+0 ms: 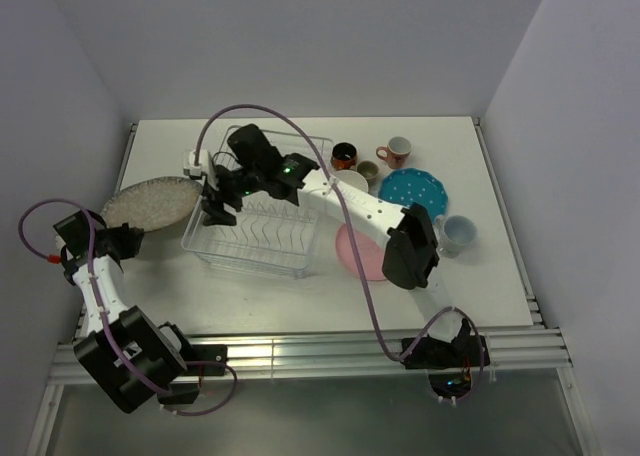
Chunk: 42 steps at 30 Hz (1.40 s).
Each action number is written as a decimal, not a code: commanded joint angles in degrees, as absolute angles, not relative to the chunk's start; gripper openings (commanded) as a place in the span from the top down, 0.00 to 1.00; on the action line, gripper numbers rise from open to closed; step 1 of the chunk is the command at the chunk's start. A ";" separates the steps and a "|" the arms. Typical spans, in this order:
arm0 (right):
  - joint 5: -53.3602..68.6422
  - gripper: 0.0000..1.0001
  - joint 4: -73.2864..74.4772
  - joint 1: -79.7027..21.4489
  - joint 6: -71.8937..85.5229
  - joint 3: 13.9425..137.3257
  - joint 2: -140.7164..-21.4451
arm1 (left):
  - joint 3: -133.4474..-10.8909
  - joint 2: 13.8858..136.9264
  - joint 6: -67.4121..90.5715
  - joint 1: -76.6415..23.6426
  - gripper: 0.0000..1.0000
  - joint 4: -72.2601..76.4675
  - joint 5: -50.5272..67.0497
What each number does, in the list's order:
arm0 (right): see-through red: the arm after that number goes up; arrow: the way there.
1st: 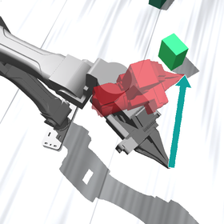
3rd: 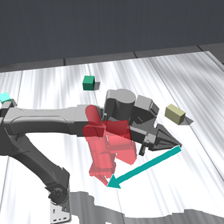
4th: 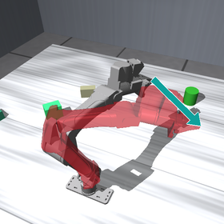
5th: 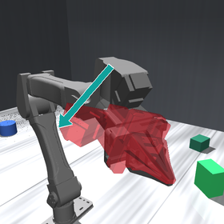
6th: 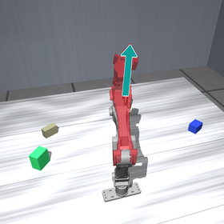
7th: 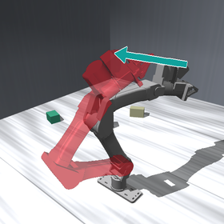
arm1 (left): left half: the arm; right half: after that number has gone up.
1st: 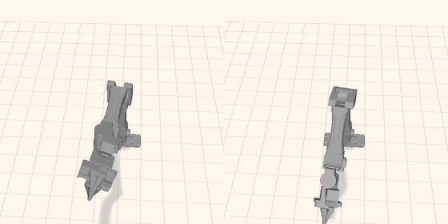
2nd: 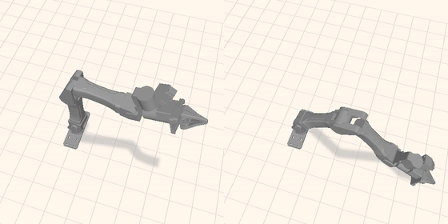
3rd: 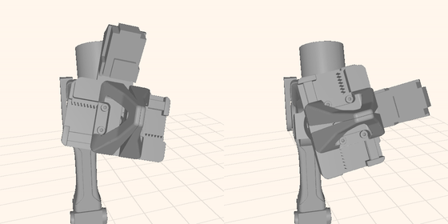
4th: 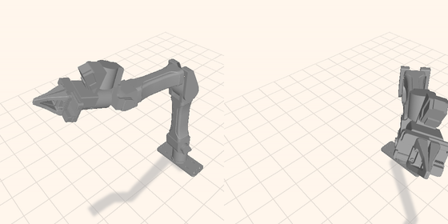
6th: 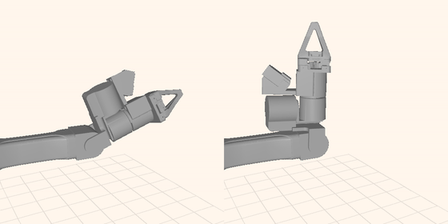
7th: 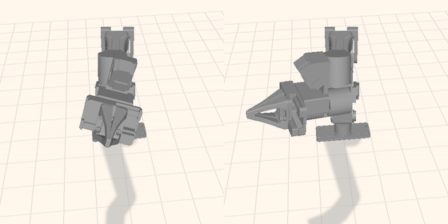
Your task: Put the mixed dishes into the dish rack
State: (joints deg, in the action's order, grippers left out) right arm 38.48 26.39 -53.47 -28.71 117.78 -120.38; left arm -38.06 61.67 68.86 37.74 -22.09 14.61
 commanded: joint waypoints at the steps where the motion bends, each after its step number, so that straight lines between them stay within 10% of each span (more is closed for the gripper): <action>1: 34.90 0.22 17.60 -55.71 -23.39 126.19 -125.74 | -42.28 57.66 72.33 38.06 1.00 -12.57 21.88; 42: 20.65 0.41 6.85 -63.54 -29.71 136.76 -146.95 | -41.04 53.35 66.10 39.55 1.00 -19.77 21.80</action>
State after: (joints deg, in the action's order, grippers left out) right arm 19.09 7.77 -63.13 -28.10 135.00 -145.05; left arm -38.04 56.82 66.61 39.44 -28.42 15.75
